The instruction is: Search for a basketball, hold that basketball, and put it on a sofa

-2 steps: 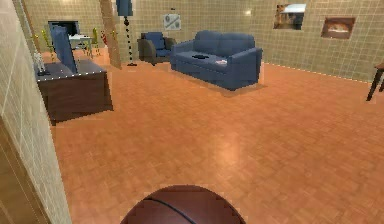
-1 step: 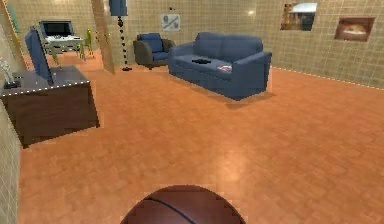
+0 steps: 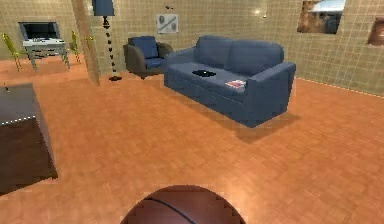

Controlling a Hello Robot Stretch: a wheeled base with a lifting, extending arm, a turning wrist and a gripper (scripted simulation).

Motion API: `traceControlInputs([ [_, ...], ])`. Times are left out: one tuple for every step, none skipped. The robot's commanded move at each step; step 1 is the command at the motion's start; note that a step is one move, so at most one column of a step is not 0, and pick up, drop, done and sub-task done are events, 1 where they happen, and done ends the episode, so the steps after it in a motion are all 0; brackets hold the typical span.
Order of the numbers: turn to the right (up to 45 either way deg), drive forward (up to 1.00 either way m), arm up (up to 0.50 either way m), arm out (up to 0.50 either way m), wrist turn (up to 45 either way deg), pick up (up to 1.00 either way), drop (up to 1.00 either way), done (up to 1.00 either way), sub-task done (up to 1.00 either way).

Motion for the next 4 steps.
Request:
traceControlInputs([
  [-3.0, 0.00, 0.00, 0.00, 0.0, 0.00, 0.00, 0.00, 0.00],
  [0.0, 1.00, 0.00, 0.00, 0.0, 0.00, 0.00, 0.00, 0.00],
  [0.0, 1.00, 0.00, 0.00, 0.0, 0.00, 0.00, 0.00, 0.00],
  [0.0, 1.00, 0.00, 0.00, 0.0, 0.00, 0.00, 0.00, 0.00],
])
